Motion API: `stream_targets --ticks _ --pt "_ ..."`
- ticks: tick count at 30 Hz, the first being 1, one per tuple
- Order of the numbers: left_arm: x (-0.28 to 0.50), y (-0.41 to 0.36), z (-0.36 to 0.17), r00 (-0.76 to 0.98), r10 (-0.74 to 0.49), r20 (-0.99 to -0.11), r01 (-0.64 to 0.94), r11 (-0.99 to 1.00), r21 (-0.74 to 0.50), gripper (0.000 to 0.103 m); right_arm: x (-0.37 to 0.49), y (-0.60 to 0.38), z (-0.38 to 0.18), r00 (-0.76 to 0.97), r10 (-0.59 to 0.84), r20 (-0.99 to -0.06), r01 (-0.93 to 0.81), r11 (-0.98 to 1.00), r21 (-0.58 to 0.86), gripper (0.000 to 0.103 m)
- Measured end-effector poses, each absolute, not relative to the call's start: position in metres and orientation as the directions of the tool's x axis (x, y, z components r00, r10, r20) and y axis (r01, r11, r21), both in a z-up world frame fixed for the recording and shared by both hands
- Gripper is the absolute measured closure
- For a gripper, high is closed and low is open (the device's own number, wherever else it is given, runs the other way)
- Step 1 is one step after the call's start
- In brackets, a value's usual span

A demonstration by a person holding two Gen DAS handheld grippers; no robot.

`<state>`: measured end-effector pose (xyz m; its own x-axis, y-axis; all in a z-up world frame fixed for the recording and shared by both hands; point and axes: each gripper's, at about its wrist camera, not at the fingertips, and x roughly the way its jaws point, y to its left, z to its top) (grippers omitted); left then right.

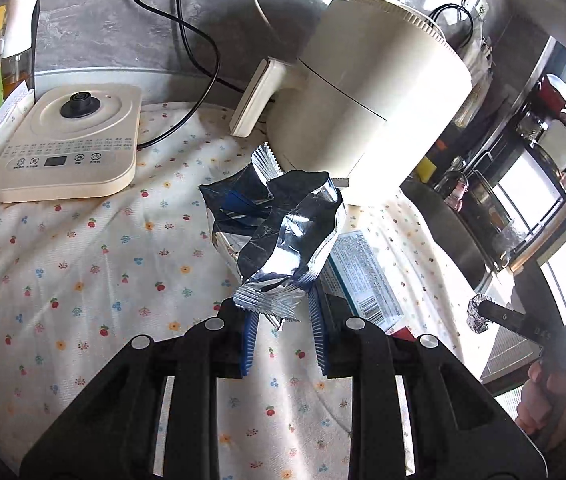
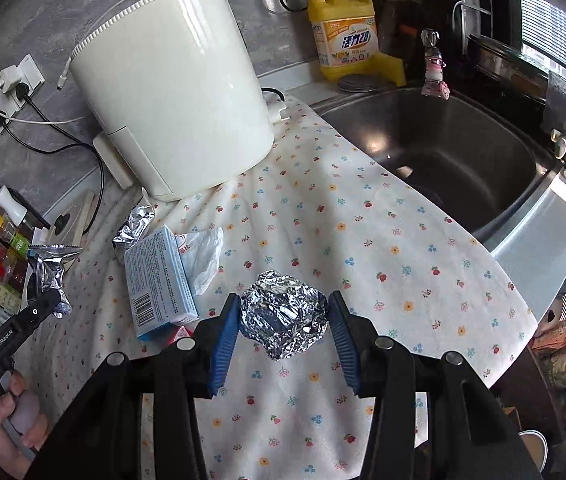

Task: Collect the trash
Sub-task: 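Grasp the silver foil ball with the right tool, then carry the foil wrapper and foil ball over the white bin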

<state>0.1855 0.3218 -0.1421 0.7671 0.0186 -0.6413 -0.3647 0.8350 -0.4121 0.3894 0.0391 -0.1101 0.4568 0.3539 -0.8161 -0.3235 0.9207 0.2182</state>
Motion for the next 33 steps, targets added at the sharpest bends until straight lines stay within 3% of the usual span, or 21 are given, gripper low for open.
stream_targets --ticks 10,18,24,33 --pt "0.197 0.263 -0.140 0.768 -0.033 -0.639 -0.295 0.868 -0.399 0.079 0.363 -0.030 -0.107 0.472 0.335 -0.815 -0.254 0.937 0.238 0.058" --pt "0.176 0.208 -0.127 0.767 0.030 -0.641 -0.338 0.868 -0.364 0.079 0.339 -0.105 -0.107 0.463 0.365 -0.808 -0.257 0.928 0.272 0.058" --pt "0.152 0.139 -0.120 0.749 0.043 -0.661 -0.355 0.869 -0.345 0.079 0.314 -0.178 -0.114 0.458 0.380 -0.804 -0.237 0.923 0.302 0.058" --pt "0.140 0.019 -0.135 0.712 -0.038 -0.701 -0.269 0.908 -0.321 0.079 0.270 -0.286 -0.148 0.427 0.342 -0.837 -0.157 0.940 0.303 0.058"
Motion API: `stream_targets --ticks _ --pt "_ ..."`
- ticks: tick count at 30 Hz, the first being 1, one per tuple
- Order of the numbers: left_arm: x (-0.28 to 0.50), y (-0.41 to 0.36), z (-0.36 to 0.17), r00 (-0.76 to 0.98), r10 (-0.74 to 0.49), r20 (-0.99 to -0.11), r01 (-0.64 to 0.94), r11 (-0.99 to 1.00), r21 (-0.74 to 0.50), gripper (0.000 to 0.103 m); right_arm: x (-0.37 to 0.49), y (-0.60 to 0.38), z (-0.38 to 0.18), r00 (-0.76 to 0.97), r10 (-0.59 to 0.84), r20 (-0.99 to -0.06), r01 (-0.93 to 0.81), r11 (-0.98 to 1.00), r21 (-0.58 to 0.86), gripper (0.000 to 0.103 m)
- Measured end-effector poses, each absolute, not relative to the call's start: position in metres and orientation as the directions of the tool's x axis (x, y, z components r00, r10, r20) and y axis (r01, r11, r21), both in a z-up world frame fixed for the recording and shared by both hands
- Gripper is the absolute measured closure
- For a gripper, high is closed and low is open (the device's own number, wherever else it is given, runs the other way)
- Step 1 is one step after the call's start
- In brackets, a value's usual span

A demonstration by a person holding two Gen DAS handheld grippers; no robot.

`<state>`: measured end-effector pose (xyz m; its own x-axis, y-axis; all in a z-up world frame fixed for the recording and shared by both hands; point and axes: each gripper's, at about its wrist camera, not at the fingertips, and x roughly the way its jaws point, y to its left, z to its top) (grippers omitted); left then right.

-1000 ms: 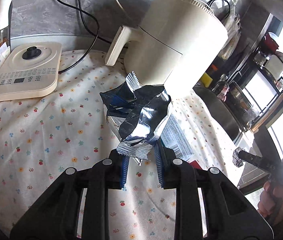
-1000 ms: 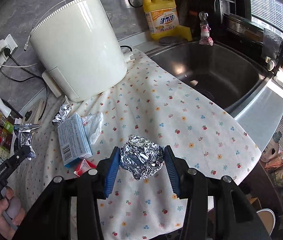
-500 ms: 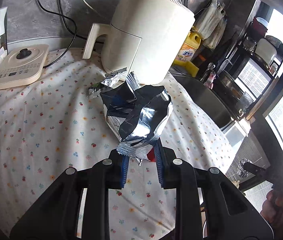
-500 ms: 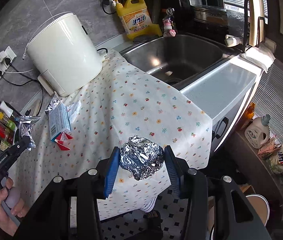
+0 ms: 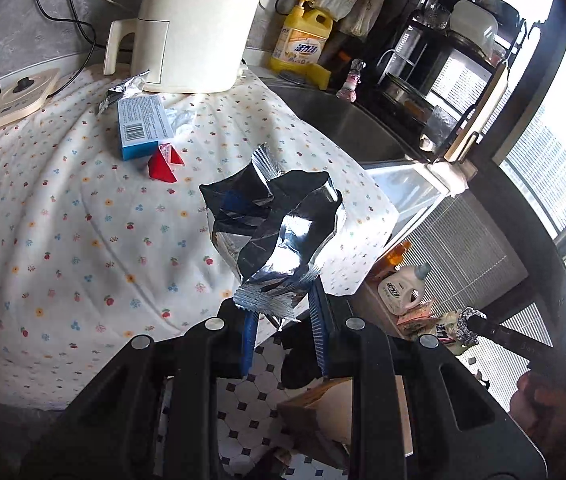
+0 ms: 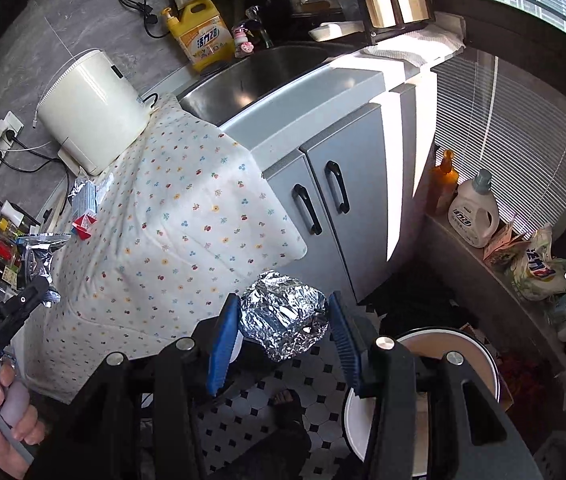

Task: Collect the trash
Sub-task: 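Carry the foil wrapper and foil ball over the white bin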

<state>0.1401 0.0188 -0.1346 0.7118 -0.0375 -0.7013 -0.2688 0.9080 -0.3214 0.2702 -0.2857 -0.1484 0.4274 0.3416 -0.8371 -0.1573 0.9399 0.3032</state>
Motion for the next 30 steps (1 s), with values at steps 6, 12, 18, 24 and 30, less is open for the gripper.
stream_targets --ticks 6,12,18,24,30 --pt "0.146 -0.054 -0.151 0.684 -0.123 -0.719 -0.175 0.929 -0.325 0.079 0.246 -0.348 -0.165 0.421 0.294 -0.858 -0.084 0.955 0.285 0.057" --pt "0.153 -0.117 -0.172 0.632 -0.211 -0.746 -0.079 0.939 -0.333 0.079 0.223 -0.391 -0.182 0.388 0.263 -0.883 -0.034 0.962 0.272 0.046" --pt "0.159 -0.162 -0.189 0.574 -0.274 -0.772 -0.005 0.941 -0.338 0.079 0.206 -0.430 -0.185 0.403 0.229 -0.886 0.040 0.963 0.267 0.034" --pt "0.171 -0.203 -0.208 0.498 -0.334 -0.800 0.074 0.936 -0.344 0.079 0.191 -0.463 -0.178 0.428 0.187 -0.884 0.101 0.962 0.253 0.032" --pt "0.178 -0.247 -0.229 0.390 -0.410 -0.824 0.169 0.912 -0.374 0.073 0.175 -0.493 -0.173 0.447 0.144 -0.883 0.179 0.953 0.246 0.032"
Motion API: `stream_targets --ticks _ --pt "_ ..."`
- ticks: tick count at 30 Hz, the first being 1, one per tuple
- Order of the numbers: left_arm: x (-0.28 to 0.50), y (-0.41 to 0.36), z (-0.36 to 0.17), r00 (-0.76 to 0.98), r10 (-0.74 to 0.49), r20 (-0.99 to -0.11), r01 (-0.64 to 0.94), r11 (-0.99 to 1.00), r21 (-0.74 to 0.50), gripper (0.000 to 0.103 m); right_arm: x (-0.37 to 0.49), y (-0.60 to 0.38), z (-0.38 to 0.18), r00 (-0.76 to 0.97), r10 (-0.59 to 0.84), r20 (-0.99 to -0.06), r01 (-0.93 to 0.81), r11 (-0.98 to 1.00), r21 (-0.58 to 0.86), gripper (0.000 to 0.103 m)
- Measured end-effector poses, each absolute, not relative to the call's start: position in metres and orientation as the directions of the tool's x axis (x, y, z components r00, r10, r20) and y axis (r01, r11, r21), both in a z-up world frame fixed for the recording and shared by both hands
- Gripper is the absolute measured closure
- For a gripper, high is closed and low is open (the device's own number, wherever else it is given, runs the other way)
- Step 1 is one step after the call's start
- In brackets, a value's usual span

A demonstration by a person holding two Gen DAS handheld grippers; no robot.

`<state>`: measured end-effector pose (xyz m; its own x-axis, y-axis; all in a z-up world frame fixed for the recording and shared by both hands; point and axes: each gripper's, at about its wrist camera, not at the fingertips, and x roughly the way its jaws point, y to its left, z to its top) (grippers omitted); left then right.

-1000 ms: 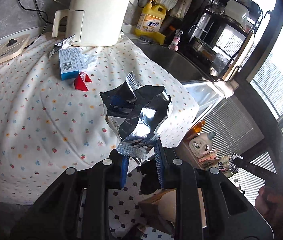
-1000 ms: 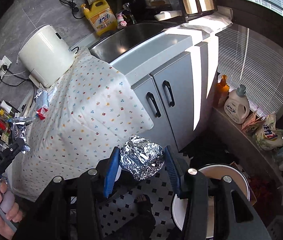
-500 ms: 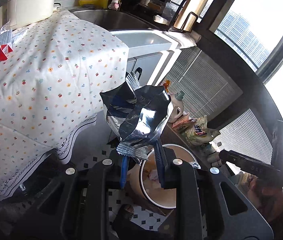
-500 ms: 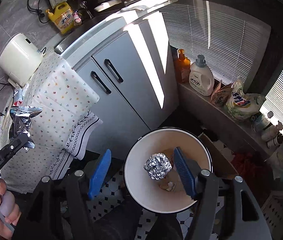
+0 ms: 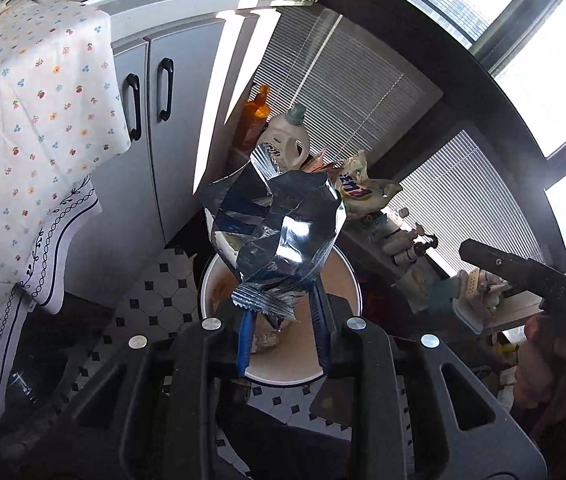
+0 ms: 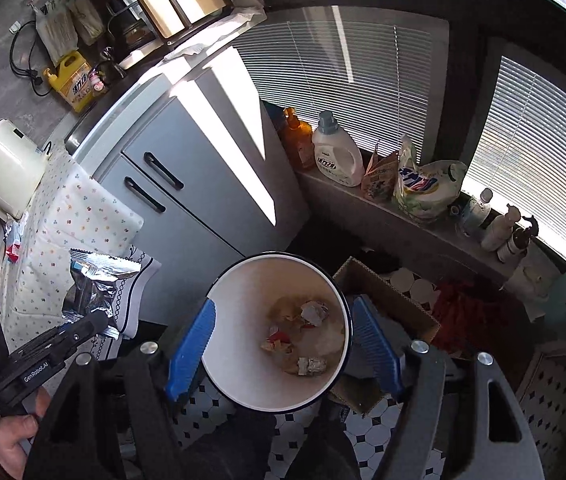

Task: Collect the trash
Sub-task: 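Open both tools to drop the foil items into the bin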

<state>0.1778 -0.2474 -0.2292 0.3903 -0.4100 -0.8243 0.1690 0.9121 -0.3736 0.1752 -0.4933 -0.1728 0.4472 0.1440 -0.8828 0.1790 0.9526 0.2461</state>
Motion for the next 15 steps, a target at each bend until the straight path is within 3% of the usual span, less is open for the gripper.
stream_targets --ticks 2,5,15 --pt "0.179 -0.259 -0.232 0.364 -0.435 -0.824 0.191 0.901 -0.391 0.043 0.172 -0.501 -0.172 0.453 0.131 -0.882 0.201 0.949 0.244 0.032" --pt "0.178 -0.270 -0.230 0.354 -0.462 -0.813 0.229 0.886 -0.404 0.029 0.168 -0.507 -0.171 0.457 0.119 -0.881 0.224 0.944 0.244 0.032" --pt "0.178 -0.226 -0.213 0.437 -0.377 -0.817 0.141 0.926 -0.351 0.016 0.184 -0.479 -0.167 0.462 0.154 -0.874 0.170 0.951 0.257 0.030"
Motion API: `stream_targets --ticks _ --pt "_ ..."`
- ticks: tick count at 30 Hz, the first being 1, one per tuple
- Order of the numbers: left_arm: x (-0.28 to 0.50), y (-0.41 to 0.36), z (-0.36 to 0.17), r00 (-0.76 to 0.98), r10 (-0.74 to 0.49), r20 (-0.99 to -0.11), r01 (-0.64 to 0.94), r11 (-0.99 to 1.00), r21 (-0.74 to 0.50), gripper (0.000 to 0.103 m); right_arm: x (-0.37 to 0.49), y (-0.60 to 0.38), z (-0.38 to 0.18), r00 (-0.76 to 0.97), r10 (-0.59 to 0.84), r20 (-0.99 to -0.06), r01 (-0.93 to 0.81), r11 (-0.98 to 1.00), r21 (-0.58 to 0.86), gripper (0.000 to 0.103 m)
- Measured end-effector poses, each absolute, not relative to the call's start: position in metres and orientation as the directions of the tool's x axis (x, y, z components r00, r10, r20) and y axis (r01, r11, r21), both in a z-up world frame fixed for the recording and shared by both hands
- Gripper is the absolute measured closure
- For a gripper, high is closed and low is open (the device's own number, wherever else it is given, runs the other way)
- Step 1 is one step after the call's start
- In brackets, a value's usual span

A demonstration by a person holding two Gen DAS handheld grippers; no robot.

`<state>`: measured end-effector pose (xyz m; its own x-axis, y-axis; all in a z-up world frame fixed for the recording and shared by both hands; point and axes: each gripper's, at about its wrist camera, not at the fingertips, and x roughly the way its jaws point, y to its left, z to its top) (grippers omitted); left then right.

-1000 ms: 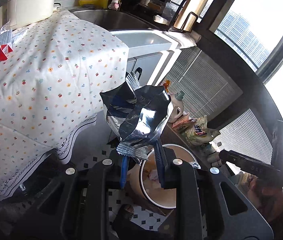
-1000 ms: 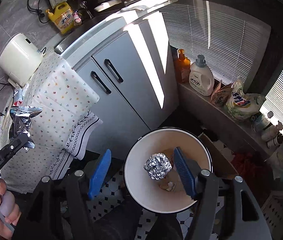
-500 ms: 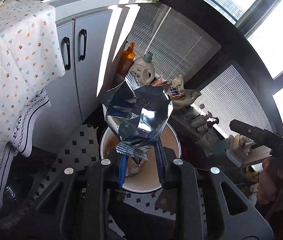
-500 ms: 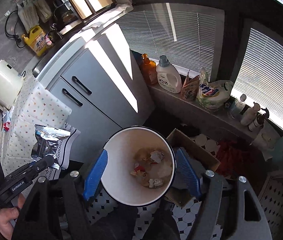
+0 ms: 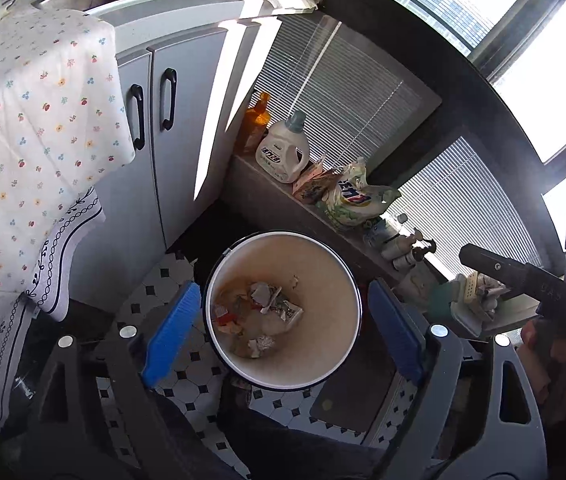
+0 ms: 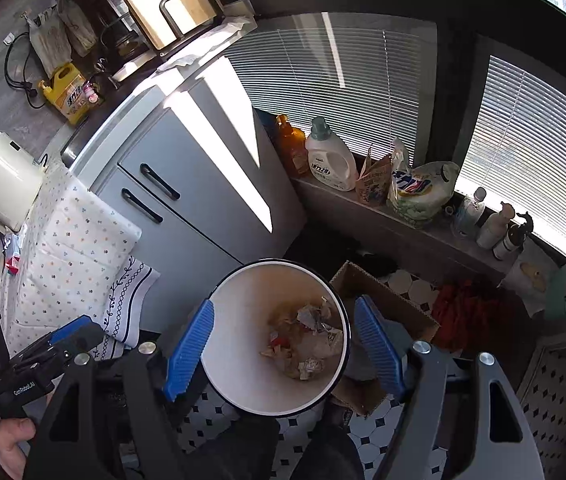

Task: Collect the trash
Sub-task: 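Open both tools to drop the foil items into the bin, then move both tools back to the tablecloth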

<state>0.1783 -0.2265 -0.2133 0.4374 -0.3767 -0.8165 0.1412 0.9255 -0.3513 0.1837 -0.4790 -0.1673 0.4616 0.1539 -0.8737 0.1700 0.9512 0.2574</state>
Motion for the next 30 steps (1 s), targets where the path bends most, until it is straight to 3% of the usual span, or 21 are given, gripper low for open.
stream_targets --ticks 4,14,30 --pt "0.176 -0.189 -0.198 0.509 -0.316 -0.801 0.061 0.941 -0.332 0.008 0.199 -0.451 -0.161 0.474 0.188 -0.860 0.109 0.957 0.269 0.025" --pt "0.164 -0.091 -0.176 0.603 -0.176 -0.778 -0.116 0.946 -0.304 0.006 0.241 -0.354 -0.133 0.504 0.275 -0.819 -0.066 0.958 0.280 0.019" --pt "0.175 0.060 -0.134 0.702 0.010 -0.712 -0.287 0.919 -0.270 0.006 0.278 -0.244 -0.118 0.495 0.317 -0.809 -0.140 0.948 0.286 0.019"
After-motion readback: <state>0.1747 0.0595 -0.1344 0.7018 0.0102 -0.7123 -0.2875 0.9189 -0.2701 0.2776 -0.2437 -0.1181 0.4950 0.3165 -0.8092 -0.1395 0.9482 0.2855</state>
